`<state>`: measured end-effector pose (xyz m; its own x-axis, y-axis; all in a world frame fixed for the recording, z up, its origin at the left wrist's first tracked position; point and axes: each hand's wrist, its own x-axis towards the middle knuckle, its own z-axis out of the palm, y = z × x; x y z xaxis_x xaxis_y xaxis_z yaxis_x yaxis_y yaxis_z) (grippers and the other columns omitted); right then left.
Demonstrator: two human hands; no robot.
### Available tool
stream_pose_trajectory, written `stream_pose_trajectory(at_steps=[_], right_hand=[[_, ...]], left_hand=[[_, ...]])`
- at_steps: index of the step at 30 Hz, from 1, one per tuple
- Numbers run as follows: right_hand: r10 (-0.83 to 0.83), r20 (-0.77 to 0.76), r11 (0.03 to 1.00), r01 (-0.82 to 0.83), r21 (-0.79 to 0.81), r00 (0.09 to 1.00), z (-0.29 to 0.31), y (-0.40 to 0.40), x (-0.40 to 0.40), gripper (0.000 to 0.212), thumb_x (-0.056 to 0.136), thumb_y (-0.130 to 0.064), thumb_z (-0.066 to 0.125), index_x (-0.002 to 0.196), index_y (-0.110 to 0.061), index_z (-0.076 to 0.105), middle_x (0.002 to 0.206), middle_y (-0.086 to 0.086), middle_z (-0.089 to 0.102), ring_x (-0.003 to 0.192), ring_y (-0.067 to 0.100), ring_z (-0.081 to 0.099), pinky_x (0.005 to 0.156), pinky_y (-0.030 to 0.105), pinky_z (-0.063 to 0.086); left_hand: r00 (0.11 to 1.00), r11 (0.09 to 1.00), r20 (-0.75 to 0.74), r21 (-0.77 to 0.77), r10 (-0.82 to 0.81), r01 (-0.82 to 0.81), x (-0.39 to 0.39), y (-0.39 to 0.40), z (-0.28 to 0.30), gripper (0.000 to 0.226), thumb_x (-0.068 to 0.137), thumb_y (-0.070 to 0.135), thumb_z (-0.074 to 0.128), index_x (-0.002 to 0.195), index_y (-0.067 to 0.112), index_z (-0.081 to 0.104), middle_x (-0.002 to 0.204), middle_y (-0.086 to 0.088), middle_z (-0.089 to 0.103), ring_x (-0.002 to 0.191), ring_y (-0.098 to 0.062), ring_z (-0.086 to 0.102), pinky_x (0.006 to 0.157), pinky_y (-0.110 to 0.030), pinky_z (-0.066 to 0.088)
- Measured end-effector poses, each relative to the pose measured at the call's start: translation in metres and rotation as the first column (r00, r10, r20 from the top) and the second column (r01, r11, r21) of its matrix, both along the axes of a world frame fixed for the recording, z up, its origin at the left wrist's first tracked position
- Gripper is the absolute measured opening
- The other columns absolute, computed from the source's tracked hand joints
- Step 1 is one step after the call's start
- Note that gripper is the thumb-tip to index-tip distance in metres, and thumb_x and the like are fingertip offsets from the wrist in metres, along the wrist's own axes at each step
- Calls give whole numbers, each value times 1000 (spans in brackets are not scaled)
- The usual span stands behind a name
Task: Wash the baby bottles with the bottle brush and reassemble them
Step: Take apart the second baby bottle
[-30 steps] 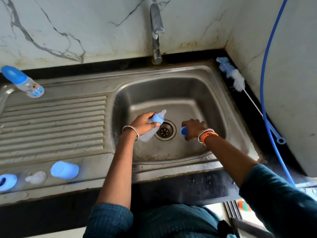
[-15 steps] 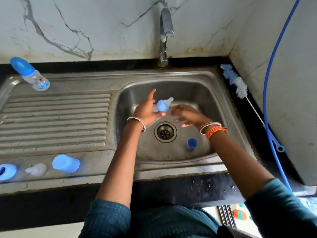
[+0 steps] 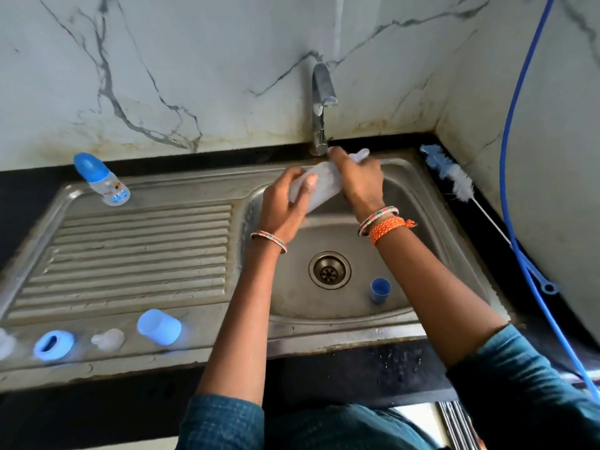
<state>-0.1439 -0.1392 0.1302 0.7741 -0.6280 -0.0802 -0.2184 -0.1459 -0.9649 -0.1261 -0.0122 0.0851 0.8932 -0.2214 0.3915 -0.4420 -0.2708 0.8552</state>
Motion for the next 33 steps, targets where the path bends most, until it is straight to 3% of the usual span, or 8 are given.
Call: stream_pose_trajectory(at_steps=[4,8,11,14,18,24,30,33], right_hand=[[20,17,983,-16,-184,1000,6,20,1,32,73,-44,57,62,-15,51,70,5,62,73,28,58,61,28,36],[194,196,942,-127,-310,961,0,25,-4,31,70,-41,61,53,-22,43,58,3,54,58,21,51,55,31,39],[158,156,957,-112,-269,975,-4,19,-1,30,70,-49,60,60,-21,51,71,9,65,70,27,62,63,37,49],[-60,37,996,62,-63,998,-11,7,-1,40,74,-51,58,82,-13,62,92,9,67,93,32,62,82,38,50],[-92,-11,990,93,104,996,-16,1,-6,26,80,-44,63,72,-21,55,87,-1,61,92,25,60,86,34,49],[-1,44,995,-3,103,999,-15,3,-2,25,79,-45,64,80,-21,56,95,1,64,94,21,63,84,37,51],[-129,-12,959,128,253,992,-24,-10,-9,25,78,-44,63,75,-22,53,90,5,63,82,25,62,68,38,53],[-32,53,953,15,302,998,-25,-13,-11,28,83,-43,65,86,-20,50,92,4,62,69,16,57,53,27,43]], left_hand=[[918,910,-361,-305,163,-281,-3,-13,-4,31,91,35,38,67,18,47,56,-3,47,40,-18,45,31,-19,32],[353,882,-839,-466,-414,-73,2,9,10,35,94,27,26,78,8,50,53,-10,50,27,-12,34,25,-9,16],[231,776,-773,-623,-591,-96,1,12,6,57,97,53,24,93,6,56,70,-17,56,32,-12,43,23,-12,27],[345,710,-708,-689,-617,-144,4,11,12,64,92,63,32,110,5,53,89,-19,59,56,-20,58,42,-20,49],[509,828,-720,-560,-472,-25,2,14,11,11,95,22,52,98,12,51,83,-11,57,46,-11,56,43,-18,50],[439,970,-872,-241,-218,2,0,8,2,80,88,73,16,78,5,58,47,-3,52,30,-8,37,32,-11,26],[730,935,-616,-345,-295,86,3,-6,-3,34,93,28,58,120,17,42,113,-8,51,91,-15,60,78,-33,58],[678,923,-660,-378,-323,72,1,-4,0,20,95,31,53,99,12,55,81,-10,62,53,-10,58,45,-20,51]])
